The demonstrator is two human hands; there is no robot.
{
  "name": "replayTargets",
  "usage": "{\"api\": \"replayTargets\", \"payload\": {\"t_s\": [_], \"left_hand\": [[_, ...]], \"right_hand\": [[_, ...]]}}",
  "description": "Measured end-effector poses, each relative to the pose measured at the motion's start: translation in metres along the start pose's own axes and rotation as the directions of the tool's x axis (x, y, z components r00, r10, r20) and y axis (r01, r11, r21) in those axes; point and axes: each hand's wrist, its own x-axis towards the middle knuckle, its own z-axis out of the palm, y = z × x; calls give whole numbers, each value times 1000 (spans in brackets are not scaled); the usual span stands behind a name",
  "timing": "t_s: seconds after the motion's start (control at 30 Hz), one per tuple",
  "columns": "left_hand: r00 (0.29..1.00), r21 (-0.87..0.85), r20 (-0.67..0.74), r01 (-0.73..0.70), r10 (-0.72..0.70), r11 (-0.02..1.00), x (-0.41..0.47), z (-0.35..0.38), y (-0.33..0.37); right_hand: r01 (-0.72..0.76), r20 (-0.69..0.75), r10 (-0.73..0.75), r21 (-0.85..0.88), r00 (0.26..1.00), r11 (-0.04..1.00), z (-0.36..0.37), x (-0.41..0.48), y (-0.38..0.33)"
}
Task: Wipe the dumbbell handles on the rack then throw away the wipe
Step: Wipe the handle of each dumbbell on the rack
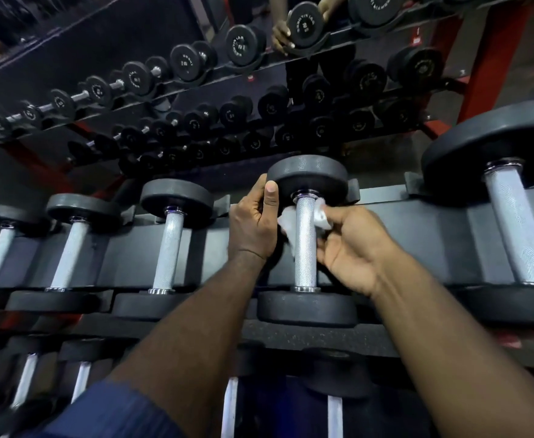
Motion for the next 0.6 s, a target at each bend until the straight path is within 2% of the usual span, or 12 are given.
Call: {"api": "replayTargets", "payload": {"t_s": [0.1,0.13,0.2,0.3,0.33,0.4,0.5,0.57,0.6], "left_hand": [[1000,-24,1,5,-5,1000,1,0,-1],[1000,-16,-10,7,-8,1000,1,0,-1],[1000,-12,-17,7,-7,1000,0,0,0],[1000,-4,-5,2,-2,1000,1,1,-1],[1000,3,-2,-2,2,1000,1,0,0],[1000,26,-16,-12,13,1000,1,0,1],[1000,10,-3,-16,16,1000,0,-2,3],[1000,-17,12,-11,11,1000,0,-3,3],[1000,-11,10,-8,8,1000,0,-2,2]], "right_hand": [[-58,64,91,-401,994,914,-14,-24,12],[-49,63,88,-468,994,883,-16,-28,11],[5,34,11,-453,999,891,-16,-27,2],[73,-12,-77,-184,997,980,-2,-6,-15],[61,-19,-65,-160,998,985,4,-3,-15],[-7,3,8,-278,1000,961,11,-11,-8],[-75,6,92,-540,996,838,0,-35,7],[-46,-25,39,-572,999,819,-4,-42,5],[-36,-38,19,-535,999,844,-2,-42,2]]}}
